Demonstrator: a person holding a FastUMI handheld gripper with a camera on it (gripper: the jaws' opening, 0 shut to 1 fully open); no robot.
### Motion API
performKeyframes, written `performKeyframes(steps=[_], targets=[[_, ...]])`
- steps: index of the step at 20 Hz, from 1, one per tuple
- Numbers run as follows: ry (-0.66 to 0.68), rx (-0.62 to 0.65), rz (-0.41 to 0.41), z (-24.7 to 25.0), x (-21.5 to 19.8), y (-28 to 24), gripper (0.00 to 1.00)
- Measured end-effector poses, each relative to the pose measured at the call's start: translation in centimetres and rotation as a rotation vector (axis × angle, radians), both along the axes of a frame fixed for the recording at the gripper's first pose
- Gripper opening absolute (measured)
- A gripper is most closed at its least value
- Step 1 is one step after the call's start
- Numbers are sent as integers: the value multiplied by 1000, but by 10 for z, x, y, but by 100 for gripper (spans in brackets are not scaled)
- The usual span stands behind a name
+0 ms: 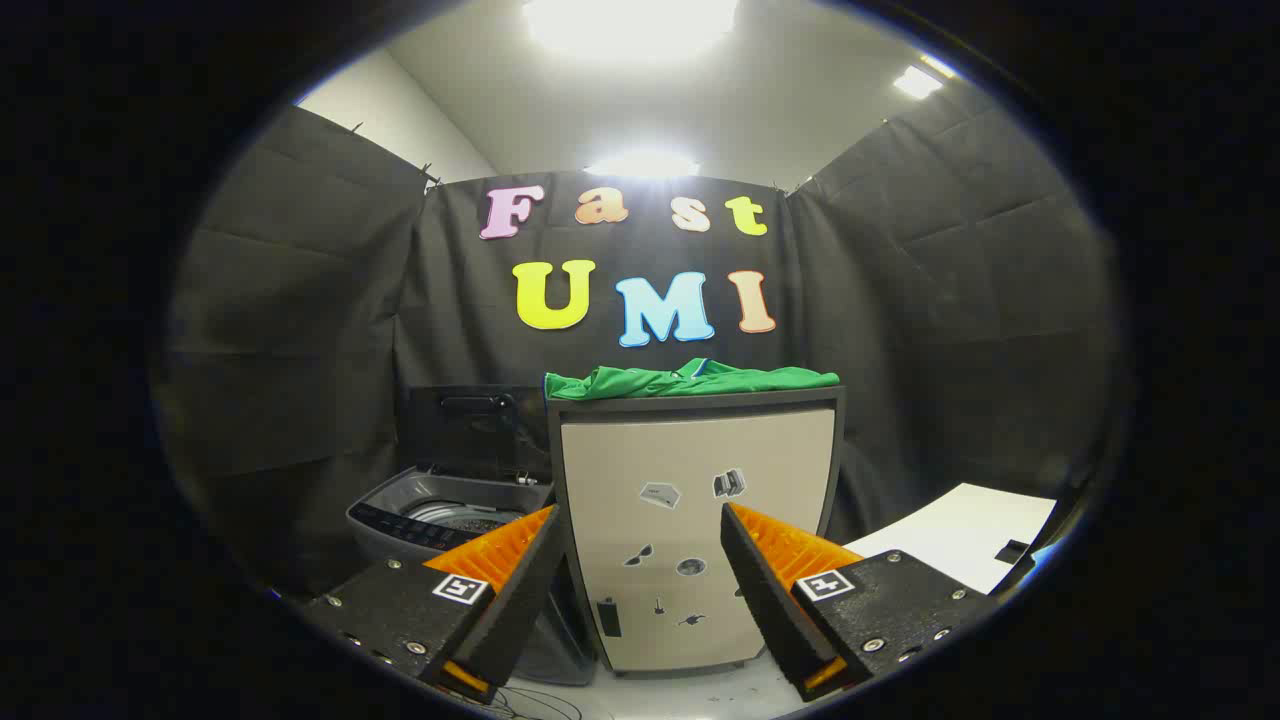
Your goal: Put the clothes into the washing machine and then close the washing machine lid.
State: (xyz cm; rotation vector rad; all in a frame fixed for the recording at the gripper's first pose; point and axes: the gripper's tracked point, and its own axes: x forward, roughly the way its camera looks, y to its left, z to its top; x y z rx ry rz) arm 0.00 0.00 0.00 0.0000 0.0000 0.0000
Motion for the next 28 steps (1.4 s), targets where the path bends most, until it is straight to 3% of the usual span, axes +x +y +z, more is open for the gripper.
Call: performKeyframes(steps=[8, 28], targets=[[0, -10, 7, 0, -20, 4, 96], [-6, -27, -12, 15, -27, -13, 96]])
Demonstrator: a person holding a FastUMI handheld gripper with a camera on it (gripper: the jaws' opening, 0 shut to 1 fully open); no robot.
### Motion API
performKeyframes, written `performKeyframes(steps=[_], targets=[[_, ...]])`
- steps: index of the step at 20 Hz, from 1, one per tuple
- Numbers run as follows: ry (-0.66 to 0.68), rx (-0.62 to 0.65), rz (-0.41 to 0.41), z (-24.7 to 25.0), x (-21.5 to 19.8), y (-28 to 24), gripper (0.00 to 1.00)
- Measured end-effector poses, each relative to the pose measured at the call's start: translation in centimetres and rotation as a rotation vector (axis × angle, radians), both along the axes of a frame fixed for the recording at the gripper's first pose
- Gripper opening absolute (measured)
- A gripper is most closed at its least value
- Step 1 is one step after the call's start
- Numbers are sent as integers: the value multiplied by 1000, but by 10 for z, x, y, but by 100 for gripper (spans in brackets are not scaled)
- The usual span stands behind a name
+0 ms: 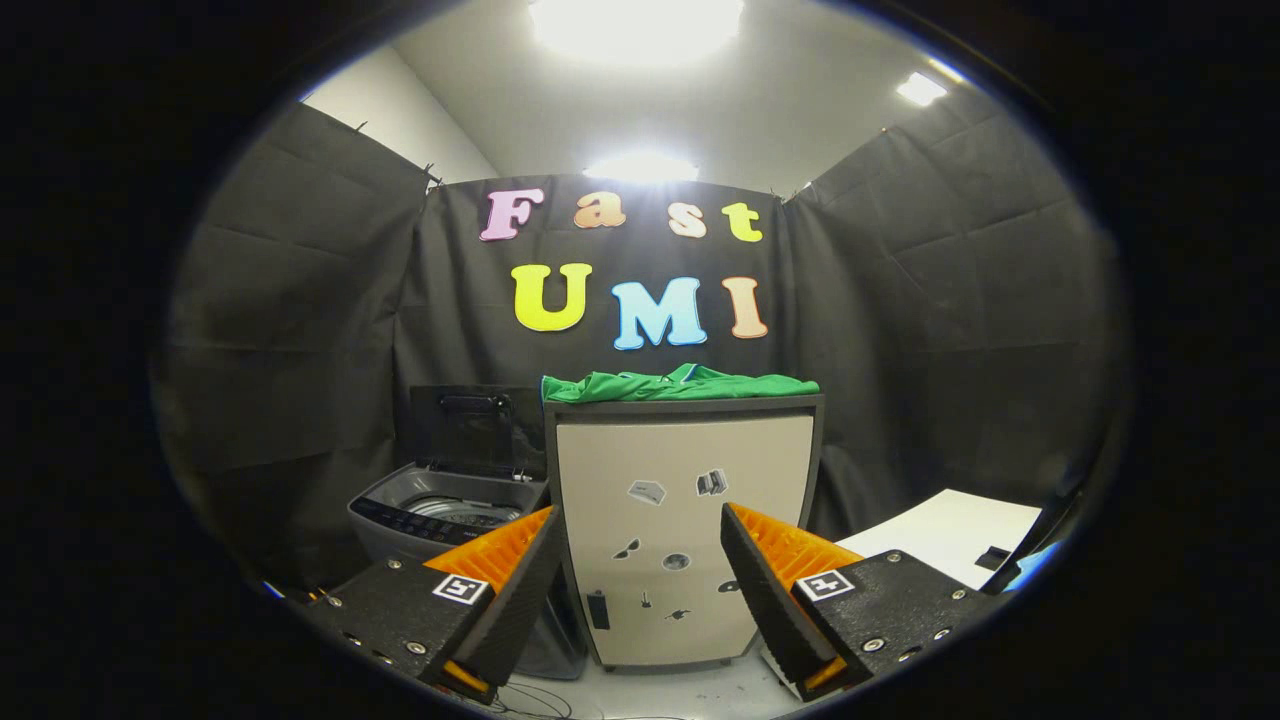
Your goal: Put the clothes into the washing machine and then close the washing machine lid.
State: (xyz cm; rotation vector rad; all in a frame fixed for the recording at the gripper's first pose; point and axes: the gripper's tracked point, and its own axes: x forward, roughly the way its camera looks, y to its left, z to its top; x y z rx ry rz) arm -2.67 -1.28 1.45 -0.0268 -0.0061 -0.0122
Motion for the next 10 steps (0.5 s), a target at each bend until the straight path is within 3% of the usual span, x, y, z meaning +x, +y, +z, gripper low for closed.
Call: performKeyframes(steps=[10], targets=[[-23, -25, -22, 72, 59, -28, 96]])
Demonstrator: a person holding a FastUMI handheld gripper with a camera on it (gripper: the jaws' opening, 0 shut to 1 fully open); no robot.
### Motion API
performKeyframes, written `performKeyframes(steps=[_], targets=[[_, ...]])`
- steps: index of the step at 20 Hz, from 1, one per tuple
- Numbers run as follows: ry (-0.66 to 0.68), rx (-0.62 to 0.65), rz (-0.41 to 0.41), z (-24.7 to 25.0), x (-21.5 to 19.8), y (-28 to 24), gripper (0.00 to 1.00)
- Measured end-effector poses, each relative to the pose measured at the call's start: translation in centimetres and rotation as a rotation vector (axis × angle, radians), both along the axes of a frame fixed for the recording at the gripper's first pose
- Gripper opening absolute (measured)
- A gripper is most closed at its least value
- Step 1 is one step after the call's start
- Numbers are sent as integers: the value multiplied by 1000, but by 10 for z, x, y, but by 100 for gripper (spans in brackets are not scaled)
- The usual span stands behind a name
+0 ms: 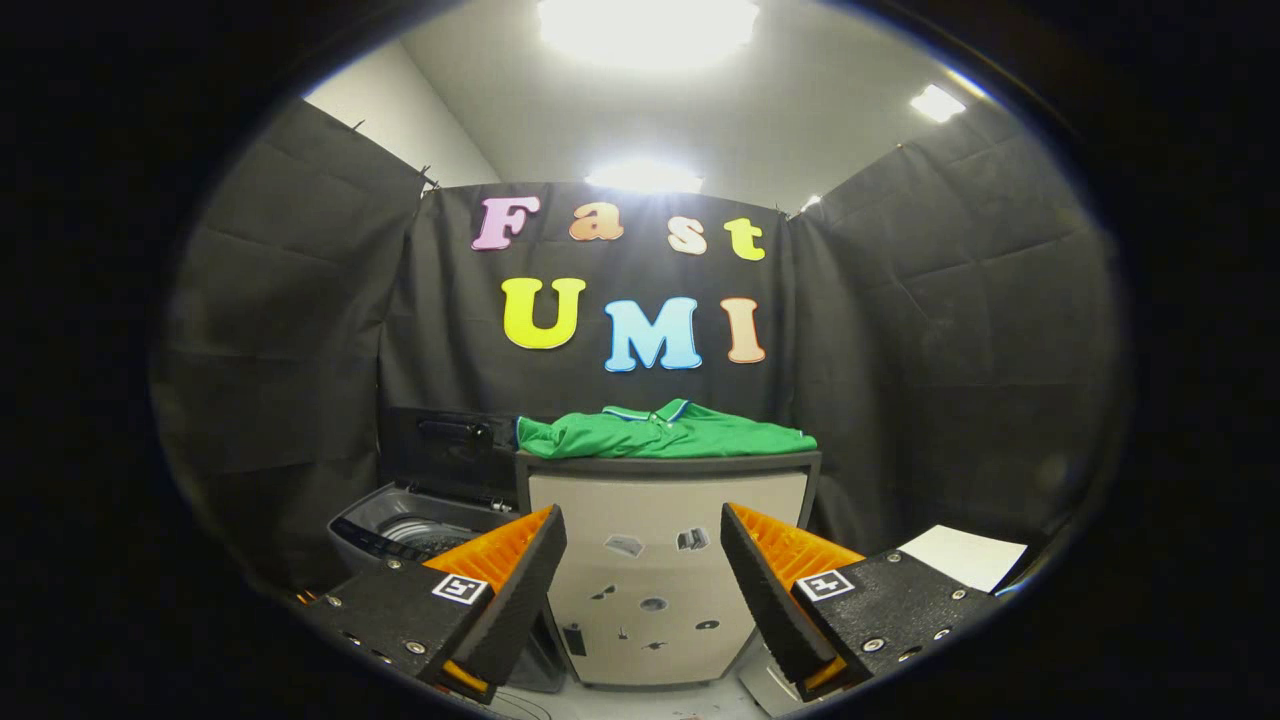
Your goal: Put the clothes into the washing machine and then close the washing machine lid.
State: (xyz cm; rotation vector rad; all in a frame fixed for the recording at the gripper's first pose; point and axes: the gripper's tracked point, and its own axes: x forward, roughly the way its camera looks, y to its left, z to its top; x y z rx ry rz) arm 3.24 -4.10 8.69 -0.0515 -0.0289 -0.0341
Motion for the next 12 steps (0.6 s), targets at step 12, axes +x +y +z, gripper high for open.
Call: performKeyframes(steps=[12], targets=[[49, 65, 10, 67, 137, -30, 96]])
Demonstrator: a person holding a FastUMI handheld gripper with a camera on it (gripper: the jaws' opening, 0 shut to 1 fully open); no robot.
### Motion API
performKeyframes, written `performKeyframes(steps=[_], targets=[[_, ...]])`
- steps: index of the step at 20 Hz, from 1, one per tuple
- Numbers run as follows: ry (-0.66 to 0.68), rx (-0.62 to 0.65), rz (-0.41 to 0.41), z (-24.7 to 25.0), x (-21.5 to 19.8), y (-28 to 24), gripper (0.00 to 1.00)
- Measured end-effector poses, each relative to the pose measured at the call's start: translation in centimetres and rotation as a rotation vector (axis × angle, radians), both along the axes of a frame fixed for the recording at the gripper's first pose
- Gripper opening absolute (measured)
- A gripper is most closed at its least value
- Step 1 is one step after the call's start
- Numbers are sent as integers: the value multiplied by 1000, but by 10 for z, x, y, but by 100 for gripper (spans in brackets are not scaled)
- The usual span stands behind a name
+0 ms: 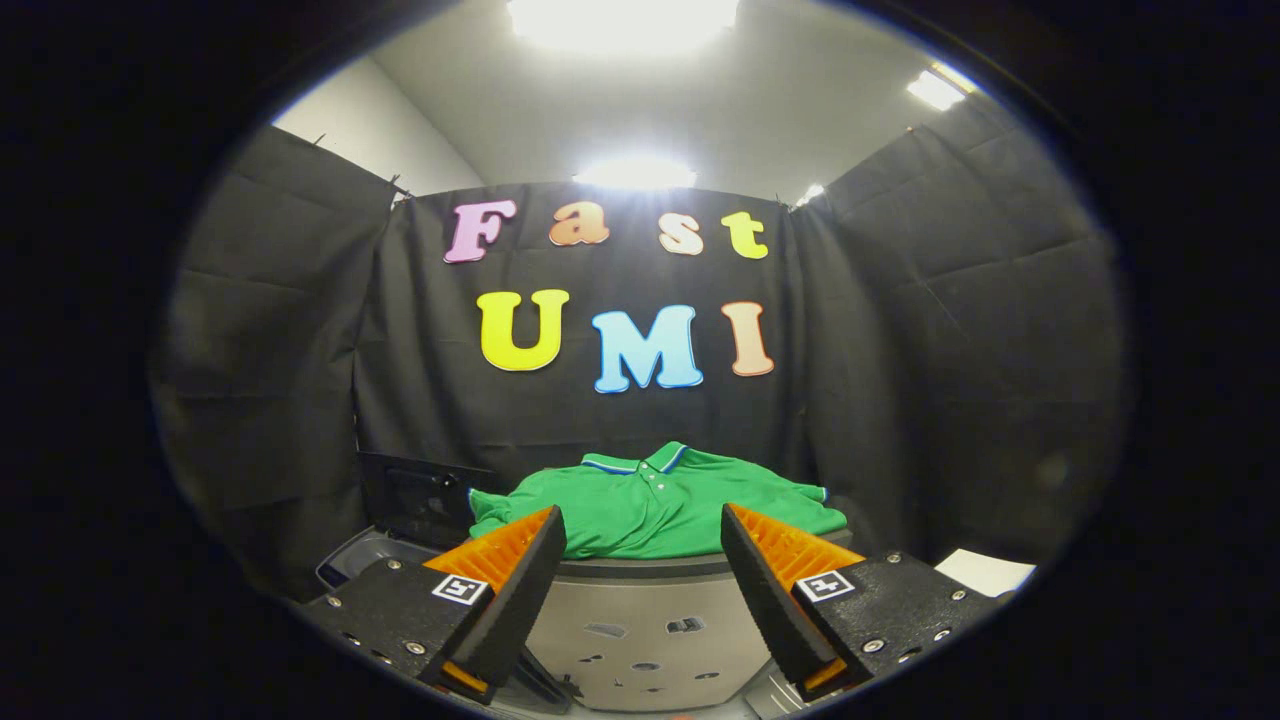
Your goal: Put the clothes into the washing machine and then close the washing machine lid.
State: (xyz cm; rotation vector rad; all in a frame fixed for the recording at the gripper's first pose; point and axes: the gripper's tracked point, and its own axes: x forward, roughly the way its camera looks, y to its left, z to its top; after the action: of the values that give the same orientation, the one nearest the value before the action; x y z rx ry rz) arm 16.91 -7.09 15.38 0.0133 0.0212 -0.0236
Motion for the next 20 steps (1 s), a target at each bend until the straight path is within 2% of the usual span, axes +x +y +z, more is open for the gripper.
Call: performKeyframes(steps=[5, 7, 11, 14, 20], targets=[[24, 24, 9, 21, 60, -15, 96], [79, 22, 8, 13, 86, -27, 96], [193, 62, 79, -4, 132, -27, 96], [296, 37, 101, -27, 167, -32, 96], [408, 15, 109, -46, 226, -25, 95]])
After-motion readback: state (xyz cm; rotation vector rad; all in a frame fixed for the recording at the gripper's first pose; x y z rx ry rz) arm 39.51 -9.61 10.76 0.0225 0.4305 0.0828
